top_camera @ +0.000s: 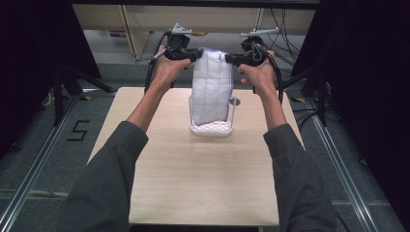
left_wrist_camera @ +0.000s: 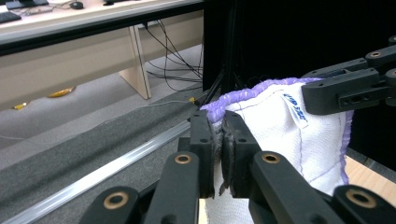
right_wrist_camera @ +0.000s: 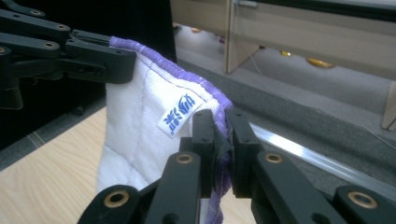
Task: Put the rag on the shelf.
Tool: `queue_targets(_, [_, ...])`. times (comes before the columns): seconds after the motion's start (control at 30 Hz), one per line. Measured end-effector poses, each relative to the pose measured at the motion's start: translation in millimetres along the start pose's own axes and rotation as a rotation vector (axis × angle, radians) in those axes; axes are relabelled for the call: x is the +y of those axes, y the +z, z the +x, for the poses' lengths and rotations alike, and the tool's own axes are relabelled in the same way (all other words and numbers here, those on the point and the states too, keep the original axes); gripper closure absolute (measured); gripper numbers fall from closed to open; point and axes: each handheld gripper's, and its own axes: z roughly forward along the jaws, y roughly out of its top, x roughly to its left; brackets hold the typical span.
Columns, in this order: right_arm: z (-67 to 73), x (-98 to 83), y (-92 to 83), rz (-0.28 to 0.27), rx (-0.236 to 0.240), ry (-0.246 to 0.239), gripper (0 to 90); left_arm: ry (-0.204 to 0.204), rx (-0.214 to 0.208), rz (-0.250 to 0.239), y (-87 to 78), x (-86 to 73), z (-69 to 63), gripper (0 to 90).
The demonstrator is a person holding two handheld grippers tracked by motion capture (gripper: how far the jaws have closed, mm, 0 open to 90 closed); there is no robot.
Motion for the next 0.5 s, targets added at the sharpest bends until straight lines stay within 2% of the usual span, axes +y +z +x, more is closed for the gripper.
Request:
queue_targets(0.13, [-5.1,-2.5,9.6,0.023,-0.019,0.012,83.8,-0.031,0.003,0.0,12.5,-8.8,4.7,83.2])
queue_targets(0.17, [-9.8,-4.1,19.0,0.029,-0.032,0.004,83.7,-0.049,0.007,-0.006,16.9,-11.9,7.3,83.2])
queue_targets(0.2, [-9.5,-4.6,21.2,0.028,-0.036,0.02,83.7,-0.059,0.006,-0.014,19.0,-14.0,8.9,83.3])
queue_targets(0.3, [-12.9,-4.8,30.4,0.032,-0.042,0.013,83.6,-0.071,0.011,-0.013,24.4,-19.5,12.9,83.2])
queue_targets(0.37, [-14.6,-6.1,37.2,0.042,-0.053,0.028,83.4,-0.082,0.014,-0.009,28.8,-24.7,16.3,83.0])
queue_targets(0.5, [-17.8,-10.4,50.2,0.085,-0.076,0.035,83.1,-0.088,0.018,0.02,38.7,-37.0,18.0,82.5])
